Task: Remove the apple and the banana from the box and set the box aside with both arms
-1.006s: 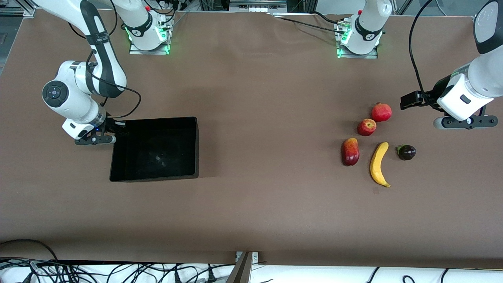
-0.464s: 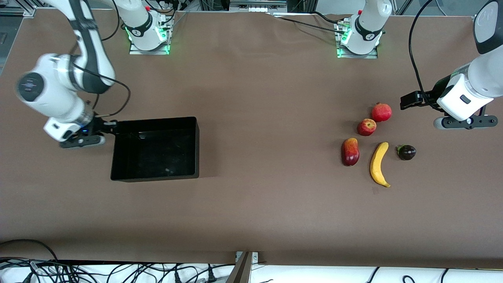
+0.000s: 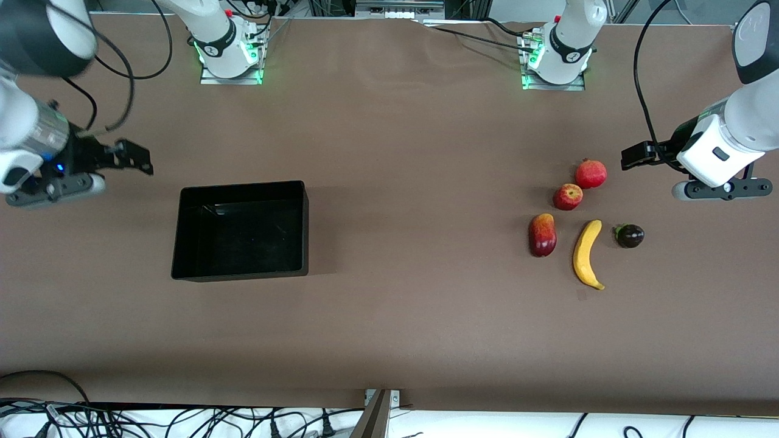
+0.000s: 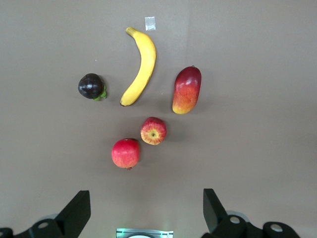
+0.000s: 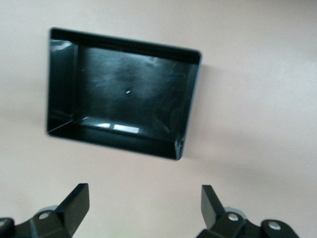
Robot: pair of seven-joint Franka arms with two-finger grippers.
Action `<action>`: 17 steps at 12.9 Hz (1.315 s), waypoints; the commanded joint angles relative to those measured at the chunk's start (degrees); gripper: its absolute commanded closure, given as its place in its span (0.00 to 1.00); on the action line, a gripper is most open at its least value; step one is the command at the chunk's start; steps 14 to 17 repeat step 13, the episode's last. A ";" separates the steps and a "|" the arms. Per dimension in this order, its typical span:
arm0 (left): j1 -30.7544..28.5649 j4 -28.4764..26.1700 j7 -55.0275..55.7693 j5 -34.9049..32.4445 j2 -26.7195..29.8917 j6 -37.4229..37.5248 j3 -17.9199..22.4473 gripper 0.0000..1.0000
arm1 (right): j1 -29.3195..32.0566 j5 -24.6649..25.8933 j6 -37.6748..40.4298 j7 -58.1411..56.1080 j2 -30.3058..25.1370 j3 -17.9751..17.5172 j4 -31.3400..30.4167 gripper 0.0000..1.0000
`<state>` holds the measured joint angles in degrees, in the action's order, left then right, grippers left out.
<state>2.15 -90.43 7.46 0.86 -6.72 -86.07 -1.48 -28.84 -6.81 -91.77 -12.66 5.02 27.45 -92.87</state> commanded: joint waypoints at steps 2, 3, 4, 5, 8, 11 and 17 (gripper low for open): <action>0.22 -0.10 0.45 -1.57 0.21 -0.24 -0.19 0.00 | -0.08 -2.34 2.38 5.26 -4.93 -3.09 -2.67 0.00; 0.22 -0.10 0.45 -1.57 0.21 -0.24 -0.19 0.00 | -0.08 -1.98 2.30 5.80 -4.84 -3.54 -2.67 0.00; 0.22 -0.10 0.45 -1.57 0.21 -0.33 -0.19 0.00 | -0.08 0.20 2.21 5.81 -4.84 -3.63 -2.67 0.00; 0.22 -0.10 0.45 -1.57 0.21 -0.33 -0.19 0.00 | -0.08 2.31 2.12 5.89 -4.84 -3.72 -2.50 0.00; 0.22 -0.10 0.45 -1.57 0.21 -0.33 -0.19 0.00 | -1.04 5.30 2.21 5.89 -4.84 -3.81 -1.97 0.00; 0.22 -0.10 0.36 -1.57 0.21 -0.33 -0.19 0.00 | -1.75 5.41 2.29 7.56 -4.58 -3.72 -0.74 0.00; 0.22 -0.10 0.36 -1.65 0.13 -0.33 -0.19 0.00 | -1.84 5.40 2.56 8.44 -4.49 -3.72 -0.39 0.00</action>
